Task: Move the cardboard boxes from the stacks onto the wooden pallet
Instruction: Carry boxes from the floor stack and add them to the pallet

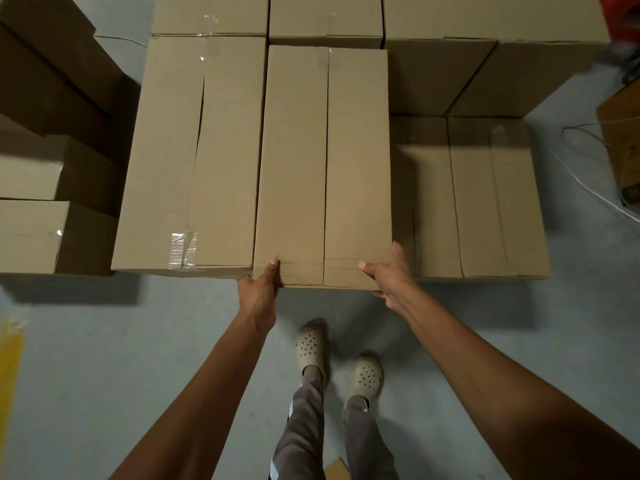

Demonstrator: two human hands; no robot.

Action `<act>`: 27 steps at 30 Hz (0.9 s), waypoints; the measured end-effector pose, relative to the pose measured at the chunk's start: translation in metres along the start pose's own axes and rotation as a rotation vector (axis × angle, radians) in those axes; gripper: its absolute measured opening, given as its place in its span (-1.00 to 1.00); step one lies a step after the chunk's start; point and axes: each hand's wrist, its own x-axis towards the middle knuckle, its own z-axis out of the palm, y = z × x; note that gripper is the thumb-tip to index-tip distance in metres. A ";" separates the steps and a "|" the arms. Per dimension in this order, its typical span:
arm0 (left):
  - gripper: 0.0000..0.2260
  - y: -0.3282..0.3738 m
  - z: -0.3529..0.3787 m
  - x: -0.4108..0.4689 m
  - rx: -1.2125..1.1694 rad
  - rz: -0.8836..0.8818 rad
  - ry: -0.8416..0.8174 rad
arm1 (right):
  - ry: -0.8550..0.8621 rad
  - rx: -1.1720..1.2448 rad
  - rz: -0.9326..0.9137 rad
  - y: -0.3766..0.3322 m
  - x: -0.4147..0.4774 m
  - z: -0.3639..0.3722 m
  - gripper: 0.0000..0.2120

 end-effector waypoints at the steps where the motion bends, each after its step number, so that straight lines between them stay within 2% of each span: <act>1: -0.39 0.001 0.002 0.002 -0.002 0.002 0.007 | 0.001 0.005 -0.001 -0.001 0.002 0.001 -0.27; 3: -0.40 0.005 0.006 0.007 -0.013 0.003 0.014 | -0.001 0.003 -0.005 -0.006 0.007 0.002 -0.24; 6: -0.54 0.009 0.010 0.011 -0.058 -0.015 0.007 | 0.003 -0.006 -0.004 -0.010 0.010 0.002 -0.22; 12: -0.83 0.023 0.016 0.009 -0.309 -0.075 -0.074 | 0.008 -0.027 -0.035 -0.016 0.012 0.003 -0.17; 16: -0.71 0.032 0.024 0.011 -0.393 -0.076 -0.085 | 0.008 -0.052 -0.072 -0.019 0.019 0.002 -0.23; 22: -0.66 0.031 0.025 0.012 -0.418 -0.066 -0.054 | 0.007 -0.077 -0.032 -0.019 0.021 0.001 -0.11; 27: -0.63 0.034 0.022 0.012 -0.431 -0.098 0.035 | 0.002 -0.038 -0.036 -0.020 0.020 -0.001 -0.12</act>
